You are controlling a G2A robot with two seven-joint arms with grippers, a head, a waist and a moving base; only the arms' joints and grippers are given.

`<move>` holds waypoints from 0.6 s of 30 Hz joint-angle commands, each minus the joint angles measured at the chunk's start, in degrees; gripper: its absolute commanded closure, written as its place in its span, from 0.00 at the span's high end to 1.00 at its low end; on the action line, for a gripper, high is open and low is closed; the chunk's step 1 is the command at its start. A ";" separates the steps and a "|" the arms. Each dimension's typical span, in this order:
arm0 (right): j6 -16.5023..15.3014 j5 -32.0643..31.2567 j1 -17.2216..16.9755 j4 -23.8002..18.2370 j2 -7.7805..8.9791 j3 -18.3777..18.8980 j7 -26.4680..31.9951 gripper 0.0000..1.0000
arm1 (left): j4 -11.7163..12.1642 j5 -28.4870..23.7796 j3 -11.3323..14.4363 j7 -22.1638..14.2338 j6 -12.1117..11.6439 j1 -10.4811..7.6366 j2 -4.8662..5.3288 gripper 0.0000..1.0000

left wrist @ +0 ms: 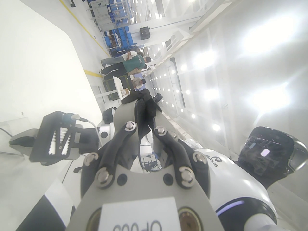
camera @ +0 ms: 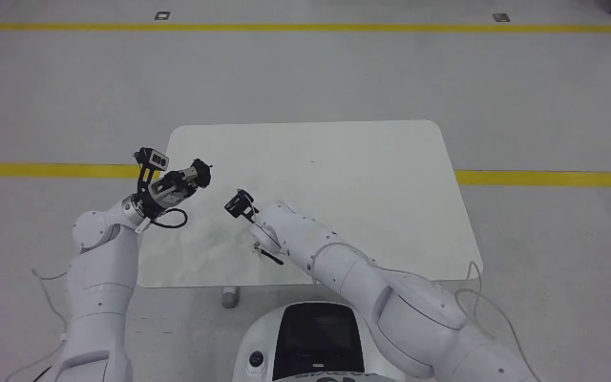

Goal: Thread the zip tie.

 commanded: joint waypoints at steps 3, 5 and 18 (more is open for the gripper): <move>-0.26 -0.14 -0.55 1.08 -0.24 0.32 -1.43 0.40 | 0.00 0.00 0.00 0.00 0.00 0.00 0.00 0.00; -0.35 -0.27 -0.70 1.73 -0.41 0.37 -1.70 0.39 | 0.00 0.00 0.00 0.00 0.00 0.00 0.00 0.00; 0.16 -1.99 -1.11 4.89 -2.26 0.10 -3.76 0.22 | 0.00 0.00 0.00 0.00 0.00 0.00 0.00 0.00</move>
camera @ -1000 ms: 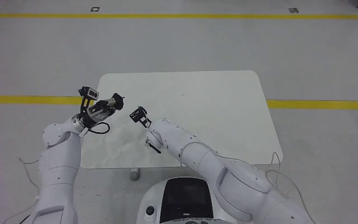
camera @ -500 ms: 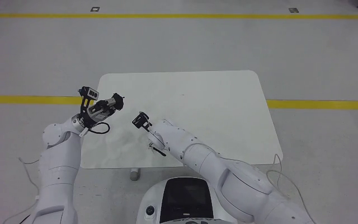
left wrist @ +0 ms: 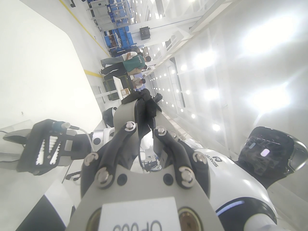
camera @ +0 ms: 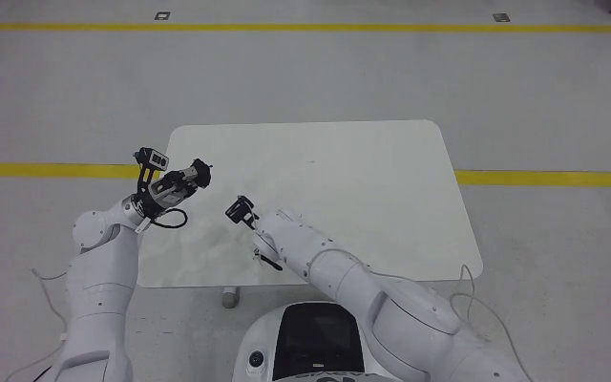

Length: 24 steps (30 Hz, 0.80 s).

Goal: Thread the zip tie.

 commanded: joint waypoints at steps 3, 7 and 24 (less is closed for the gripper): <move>-0.32 -0.11 0.24 1.61 -0.38 0.11 -0.10 0.19 | 0.00 0.00 0.00 0.00 0.00 0.00 0.00 0.00; -0.37 -0.10 0.38 2.32 -0.56 0.19 -0.20 0.16 | 0.00 0.00 0.00 0.00 0.00 0.00 0.00 0.00; -0.88 0.15 0.38 3.34 -0.70 0.26 -0.22 0.13 | 0.00 0.00 0.00 0.00 0.00 0.00 0.00 0.00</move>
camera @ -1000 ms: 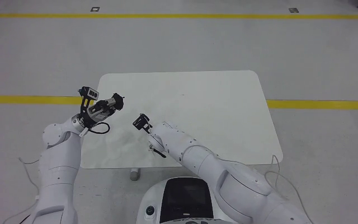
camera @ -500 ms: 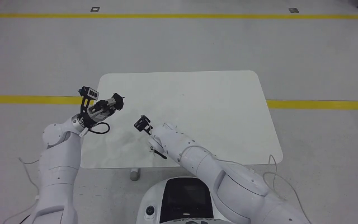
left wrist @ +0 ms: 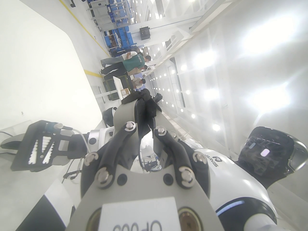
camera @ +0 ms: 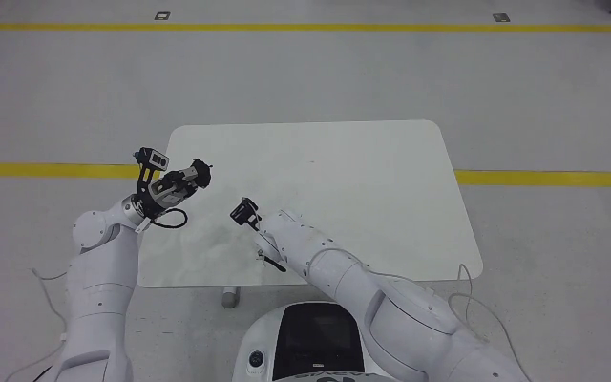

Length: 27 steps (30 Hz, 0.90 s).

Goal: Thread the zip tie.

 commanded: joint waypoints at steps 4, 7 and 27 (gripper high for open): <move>-0.07 0.07 -0.03 0.23 -0.03 -0.07 0.13 0.13 | 0.00 0.00 0.00 0.00 0.00 0.00 0.00 0.00; -0.31 0.10 0.00 0.36 -0.06 -0.19 0.52 0.13 | 0.00 0.00 0.00 0.00 0.00 0.00 0.00 0.00; 1.28 0.62 1.02 -1.19 0.01 0.03 1.39 0.00 | 0.00 0.00 0.00 0.00 0.00 0.00 0.00 0.00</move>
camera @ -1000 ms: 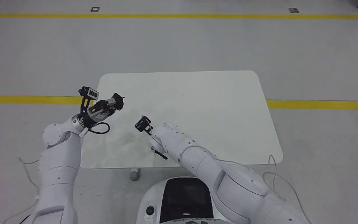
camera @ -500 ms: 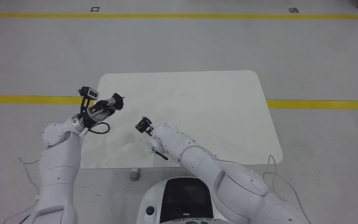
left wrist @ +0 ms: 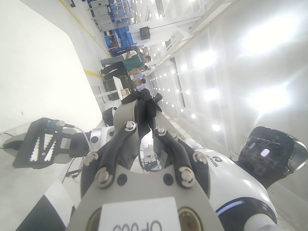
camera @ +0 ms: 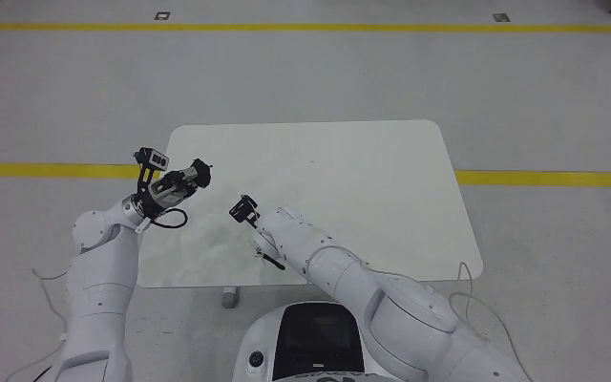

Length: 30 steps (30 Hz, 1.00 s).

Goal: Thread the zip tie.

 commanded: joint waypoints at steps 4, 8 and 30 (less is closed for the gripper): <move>-0.06 0.72 0.38 -0.24 0.20 1.12 -0.33 0.00 | 0.00 0.00 0.00 0.00 0.00 0.00 0.00 0.00; -0.42 0.64 0.44 -0.11 0.38 1.81 -0.51 0.00 | 0.00 0.00 0.00 0.00 0.00 0.00 0.00 0.00; 1.14 -4.95 -3.61 -12.03 4.50 6.57 0.71 0.00 | 0.00 0.00 0.00 0.00 0.00 0.00 0.00 0.00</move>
